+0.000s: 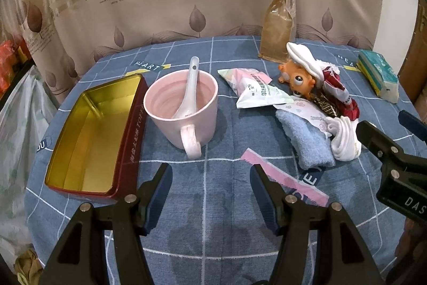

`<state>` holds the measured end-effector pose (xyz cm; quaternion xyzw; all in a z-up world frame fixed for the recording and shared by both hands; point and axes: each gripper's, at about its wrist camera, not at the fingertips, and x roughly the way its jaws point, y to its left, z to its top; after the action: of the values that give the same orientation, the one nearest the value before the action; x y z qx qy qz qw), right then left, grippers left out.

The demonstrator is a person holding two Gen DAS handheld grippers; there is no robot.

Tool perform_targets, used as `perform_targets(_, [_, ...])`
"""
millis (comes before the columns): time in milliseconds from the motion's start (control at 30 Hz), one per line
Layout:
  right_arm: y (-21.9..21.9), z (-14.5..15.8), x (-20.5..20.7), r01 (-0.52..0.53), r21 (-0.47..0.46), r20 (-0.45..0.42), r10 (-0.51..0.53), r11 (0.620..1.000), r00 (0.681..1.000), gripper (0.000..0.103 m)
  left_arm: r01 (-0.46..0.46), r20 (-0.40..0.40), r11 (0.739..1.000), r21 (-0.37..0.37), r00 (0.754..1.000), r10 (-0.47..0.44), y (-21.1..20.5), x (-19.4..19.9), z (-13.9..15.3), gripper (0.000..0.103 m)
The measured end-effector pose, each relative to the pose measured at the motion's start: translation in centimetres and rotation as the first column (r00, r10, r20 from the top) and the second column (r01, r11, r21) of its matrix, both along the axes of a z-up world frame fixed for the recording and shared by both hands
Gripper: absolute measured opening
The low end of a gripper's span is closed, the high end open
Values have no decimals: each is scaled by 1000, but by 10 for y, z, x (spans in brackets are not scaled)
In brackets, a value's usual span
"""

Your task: Organize soft objects

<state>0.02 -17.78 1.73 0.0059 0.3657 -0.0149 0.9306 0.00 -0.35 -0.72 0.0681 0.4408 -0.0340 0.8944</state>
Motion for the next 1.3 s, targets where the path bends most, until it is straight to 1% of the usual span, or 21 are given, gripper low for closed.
perform_targets(900, [-1, 2, 1, 14, 1, -11, -14, 1000, 1000, 103, 1, 16, 1000, -16, 1000, -1, 3, -6, 6, 62])
perform_targets(1300, [-4, -1, -1, 18, -2, -9, -18, 1000, 1000, 103, 14, -1, 1000, -26, 1000, -14, 1, -5, 2, 62])
